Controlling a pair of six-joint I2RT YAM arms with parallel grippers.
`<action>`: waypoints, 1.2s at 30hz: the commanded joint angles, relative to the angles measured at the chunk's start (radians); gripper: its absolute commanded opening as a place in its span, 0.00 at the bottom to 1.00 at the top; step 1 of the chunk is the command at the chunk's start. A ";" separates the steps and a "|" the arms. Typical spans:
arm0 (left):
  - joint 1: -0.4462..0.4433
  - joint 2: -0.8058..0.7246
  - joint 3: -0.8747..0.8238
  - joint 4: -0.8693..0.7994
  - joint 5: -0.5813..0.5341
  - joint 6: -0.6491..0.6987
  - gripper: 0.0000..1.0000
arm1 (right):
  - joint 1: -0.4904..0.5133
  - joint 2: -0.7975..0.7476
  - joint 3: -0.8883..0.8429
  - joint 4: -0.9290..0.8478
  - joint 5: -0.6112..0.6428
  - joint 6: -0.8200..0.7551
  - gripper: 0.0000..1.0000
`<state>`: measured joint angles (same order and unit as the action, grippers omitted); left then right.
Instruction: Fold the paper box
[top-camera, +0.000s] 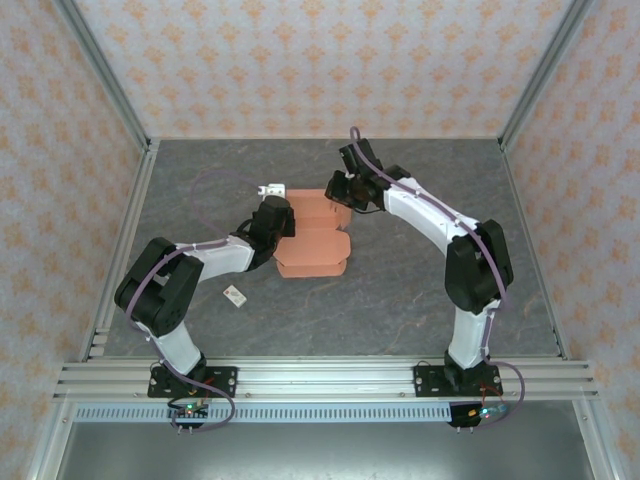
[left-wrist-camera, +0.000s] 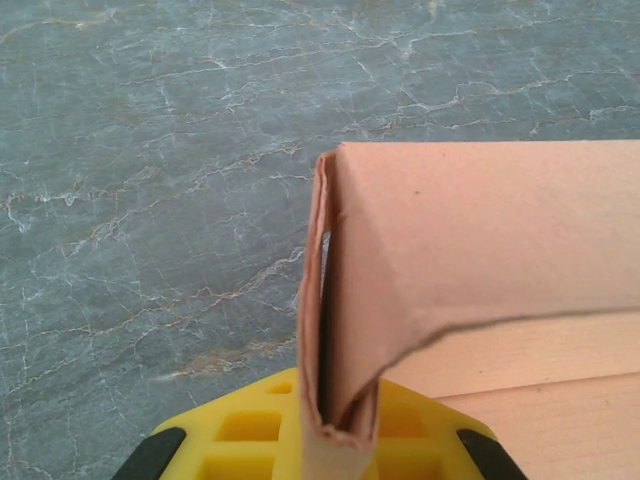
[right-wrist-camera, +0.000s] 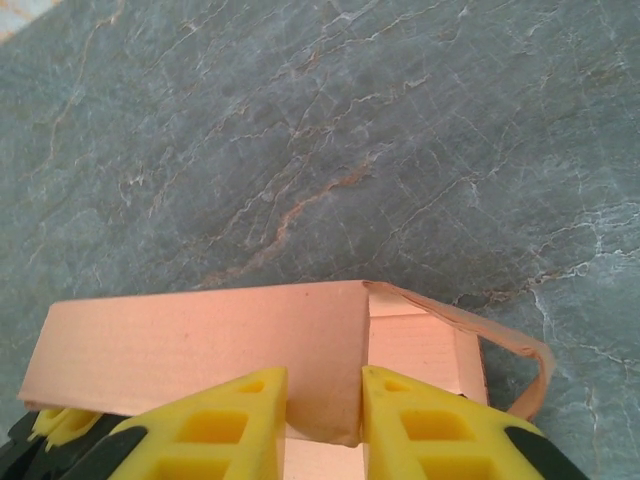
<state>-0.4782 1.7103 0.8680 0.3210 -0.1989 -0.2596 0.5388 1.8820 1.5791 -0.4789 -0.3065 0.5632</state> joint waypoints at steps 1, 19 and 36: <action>-0.020 -0.009 -0.001 0.027 -0.007 0.006 0.00 | -0.010 -0.046 -0.035 0.097 -0.052 0.080 0.22; -0.020 -0.026 0.004 -0.017 -0.001 -0.014 0.00 | 0.119 -0.336 -0.229 0.041 0.247 -0.318 0.58; -0.020 -0.060 0.012 -0.049 0.021 -0.023 0.00 | 0.154 -0.173 -0.436 0.279 0.306 -0.213 0.61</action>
<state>-0.4911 1.6875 0.8627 0.2852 -0.1818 -0.2642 0.7124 1.6981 1.1477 -0.2684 -0.0681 0.3252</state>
